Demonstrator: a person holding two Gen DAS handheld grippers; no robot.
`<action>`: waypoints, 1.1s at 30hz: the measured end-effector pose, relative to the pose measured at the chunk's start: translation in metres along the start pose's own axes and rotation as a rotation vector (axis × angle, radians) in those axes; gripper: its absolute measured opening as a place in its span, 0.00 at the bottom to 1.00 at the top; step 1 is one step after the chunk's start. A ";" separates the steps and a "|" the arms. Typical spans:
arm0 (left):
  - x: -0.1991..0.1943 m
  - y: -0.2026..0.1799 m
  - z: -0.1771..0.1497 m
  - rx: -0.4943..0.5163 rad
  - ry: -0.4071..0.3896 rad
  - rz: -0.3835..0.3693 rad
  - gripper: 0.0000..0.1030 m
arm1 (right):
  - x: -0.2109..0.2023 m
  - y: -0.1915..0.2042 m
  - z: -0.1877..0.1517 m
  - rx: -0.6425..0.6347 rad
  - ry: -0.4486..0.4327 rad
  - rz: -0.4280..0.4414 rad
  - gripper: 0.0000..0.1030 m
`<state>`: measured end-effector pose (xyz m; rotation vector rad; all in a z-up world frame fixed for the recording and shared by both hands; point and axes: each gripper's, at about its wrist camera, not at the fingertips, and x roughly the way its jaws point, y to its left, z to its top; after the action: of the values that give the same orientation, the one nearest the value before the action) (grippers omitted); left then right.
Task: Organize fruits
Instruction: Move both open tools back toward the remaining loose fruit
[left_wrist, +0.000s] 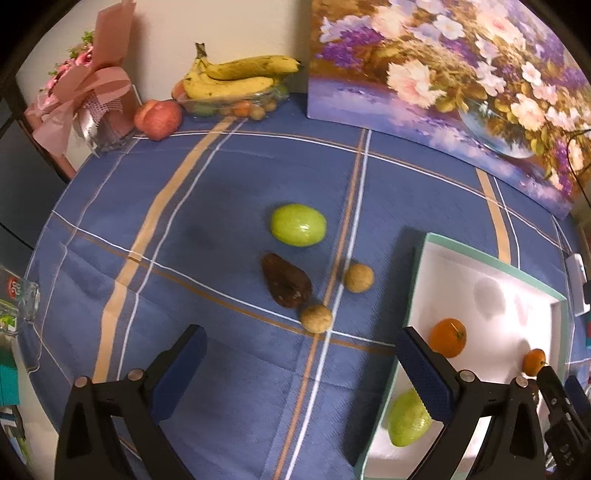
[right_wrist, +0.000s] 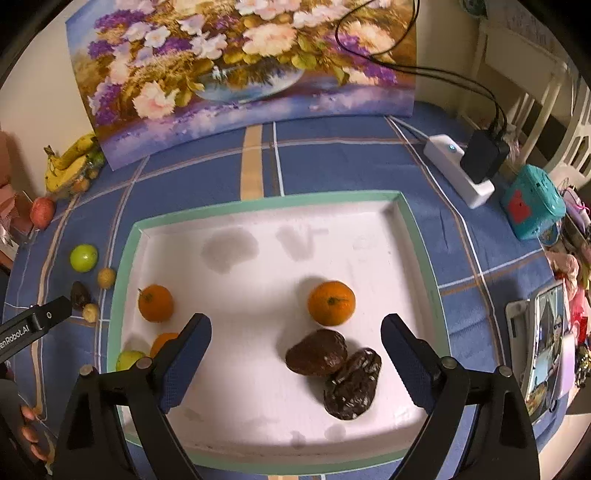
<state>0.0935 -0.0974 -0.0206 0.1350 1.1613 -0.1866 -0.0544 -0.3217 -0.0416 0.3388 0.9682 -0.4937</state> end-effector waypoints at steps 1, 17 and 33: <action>0.000 0.002 0.001 -0.005 -0.003 0.002 1.00 | -0.001 0.001 0.000 0.002 -0.014 0.010 0.91; -0.005 0.043 0.035 -0.014 -0.076 0.087 1.00 | 0.010 0.039 0.010 -0.038 -0.047 0.066 0.91; -0.004 0.116 0.063 -0.145 -0.074 0.033 1.00 | 0.009 0.100 0.033 -0.069 -0.096 0.205 0.91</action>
<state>0.1736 0.0035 0.0085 0.0194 1.0939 -0.0775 0.0264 -0.2562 -0.0264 0.3449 0.8445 -0.2861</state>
